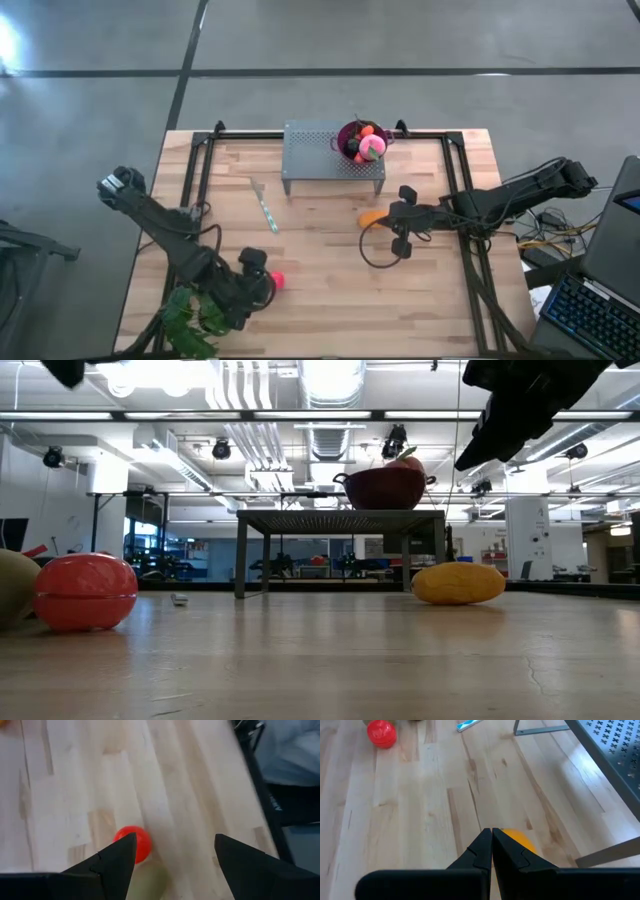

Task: Pick & Place Fruit
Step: Put the tomato into the purple bowl on the shelf

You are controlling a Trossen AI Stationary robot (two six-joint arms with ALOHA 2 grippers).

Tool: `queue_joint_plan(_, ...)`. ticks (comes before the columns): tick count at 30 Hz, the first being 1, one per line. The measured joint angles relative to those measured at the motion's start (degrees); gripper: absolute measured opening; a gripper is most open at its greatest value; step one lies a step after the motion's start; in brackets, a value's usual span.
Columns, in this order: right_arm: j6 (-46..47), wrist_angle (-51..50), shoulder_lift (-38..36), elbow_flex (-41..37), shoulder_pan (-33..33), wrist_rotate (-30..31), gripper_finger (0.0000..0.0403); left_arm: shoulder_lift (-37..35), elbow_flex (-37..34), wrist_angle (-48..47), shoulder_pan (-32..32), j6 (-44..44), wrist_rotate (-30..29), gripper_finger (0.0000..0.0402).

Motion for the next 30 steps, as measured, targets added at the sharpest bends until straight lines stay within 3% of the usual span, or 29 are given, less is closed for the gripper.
queue_joint_plan(15, 0.2, 1.9, 0.0, 0.0, 0.0, -0.3, 0.0008, 0.5, -3.5, -0.2, 4.6, 0.3, 0.6, 0.0273)
queue_joint_plan(23, -0.2, 2.2, 0.0, 0.0, 0.0, -0.3, 0.0008, 8.1, -3.1, 0.5, 6.2, 4.7, 0.6, 0.0273)
queue_joint_plan(30, -0.2, 2.2, 0.0, 0.0, 0.0, -0.6, 0.0008, 10.6, -2.6, 0.6, 6.6, 4.7, 0.8, 0.0273)
